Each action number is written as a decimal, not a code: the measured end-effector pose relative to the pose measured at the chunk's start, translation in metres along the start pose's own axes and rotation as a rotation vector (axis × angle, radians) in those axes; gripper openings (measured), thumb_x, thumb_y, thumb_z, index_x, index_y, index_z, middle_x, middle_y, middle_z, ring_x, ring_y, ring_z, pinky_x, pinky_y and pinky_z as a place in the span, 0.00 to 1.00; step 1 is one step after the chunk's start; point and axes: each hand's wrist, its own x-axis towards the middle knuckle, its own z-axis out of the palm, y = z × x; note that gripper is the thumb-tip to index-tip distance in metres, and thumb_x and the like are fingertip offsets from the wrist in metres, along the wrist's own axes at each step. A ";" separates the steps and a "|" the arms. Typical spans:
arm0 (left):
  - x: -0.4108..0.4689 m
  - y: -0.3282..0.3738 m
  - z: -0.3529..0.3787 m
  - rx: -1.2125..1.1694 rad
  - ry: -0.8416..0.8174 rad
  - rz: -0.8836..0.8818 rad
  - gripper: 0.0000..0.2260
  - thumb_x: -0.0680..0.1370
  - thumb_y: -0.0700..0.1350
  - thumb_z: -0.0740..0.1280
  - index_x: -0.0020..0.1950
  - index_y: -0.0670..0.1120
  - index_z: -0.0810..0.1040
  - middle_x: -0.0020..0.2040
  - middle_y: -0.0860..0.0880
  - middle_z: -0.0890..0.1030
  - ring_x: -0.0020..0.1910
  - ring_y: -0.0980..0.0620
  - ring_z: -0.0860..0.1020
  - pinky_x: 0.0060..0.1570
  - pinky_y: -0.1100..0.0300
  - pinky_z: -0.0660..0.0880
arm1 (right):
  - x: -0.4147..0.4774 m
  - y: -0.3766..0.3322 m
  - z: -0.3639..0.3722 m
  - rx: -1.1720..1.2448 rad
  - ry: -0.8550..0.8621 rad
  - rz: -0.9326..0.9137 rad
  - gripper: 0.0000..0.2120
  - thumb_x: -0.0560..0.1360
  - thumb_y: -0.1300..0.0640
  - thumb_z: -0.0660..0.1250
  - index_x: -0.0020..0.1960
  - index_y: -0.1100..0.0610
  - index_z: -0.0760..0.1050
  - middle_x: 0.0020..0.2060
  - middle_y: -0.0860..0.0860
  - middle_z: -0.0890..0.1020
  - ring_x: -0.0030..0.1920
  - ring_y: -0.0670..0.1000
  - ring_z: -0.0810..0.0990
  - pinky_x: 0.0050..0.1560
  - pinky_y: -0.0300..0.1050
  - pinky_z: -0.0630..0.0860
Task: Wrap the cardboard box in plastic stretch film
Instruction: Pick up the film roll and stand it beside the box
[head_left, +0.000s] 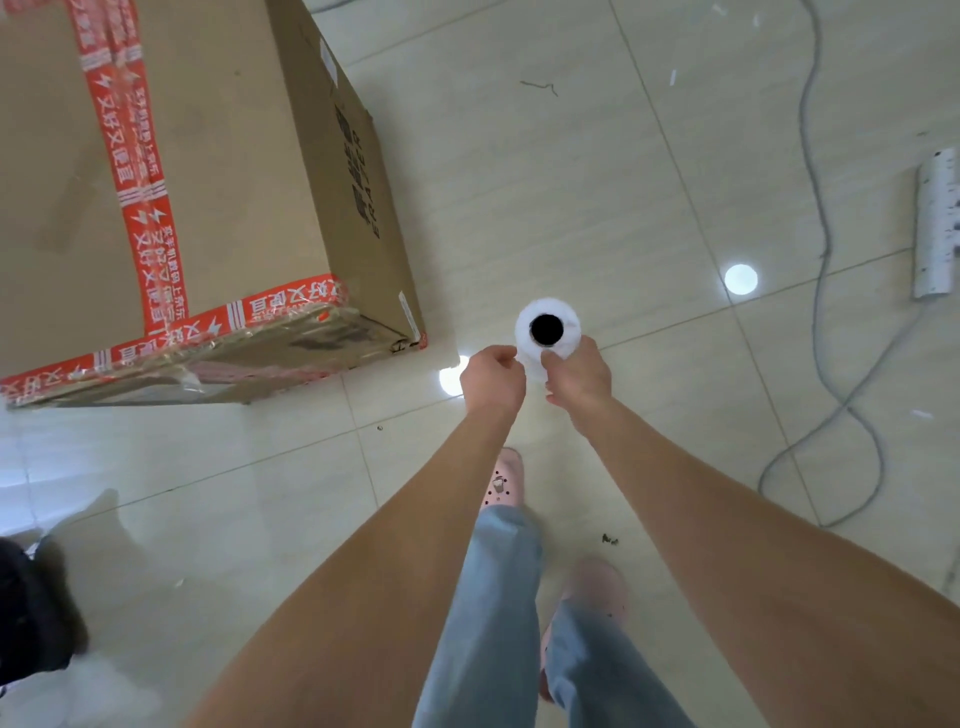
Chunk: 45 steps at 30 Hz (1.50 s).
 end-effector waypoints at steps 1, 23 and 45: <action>-0.006 -0.005 -0.004 0.011 0.015 0.016 0.15 0.78 0.36 0.58 0.63 0.41 0.76 0.58 0.44 0.80 0.55 0.45 0.79 0.56 0.51 0.77 | -0.004 0.002 -0.002 0.002 -0.004 -0.001 0.20 0.76 0.55 0.61 0.66 0.58 0.66 0.57 0.57 0.77 0.54 0.59 0.78 0.55 0.58 0.77; 0.059 -0.021 0.011 -0.155 -0.153 0.363 0.15 0.79 0.46 0.61 0.64 0.48 0.75 0.58 0.49 0.80 0.58 0.49 0.77 0.61 0.52 0.73 | 0.040 0.029 0.032 0.457 0.170 -0.160 0.22 0.72 0.46 0.68 0.60 0.57 0.70 0.52 0.52 0.77 0.47 0.51 0.79 0.53 0.49 0.78; 0.134 -0.017 0.035 -0.367 -0.078 0.798 0.15 0.75 0.49 0.63 0.39 0.36 0.75 0.34 0.48 0.73 0.35 0.53 0.69 0.39 0.57 0.66 | 0.099 0.036 0.035 0.625 0.324 -0.727 0.07 0.66 0.50 0.66 0.31 0.50 0.73 0.24 0.40 0.72 0.31 0.43 0.70 0.36 0.39 0.66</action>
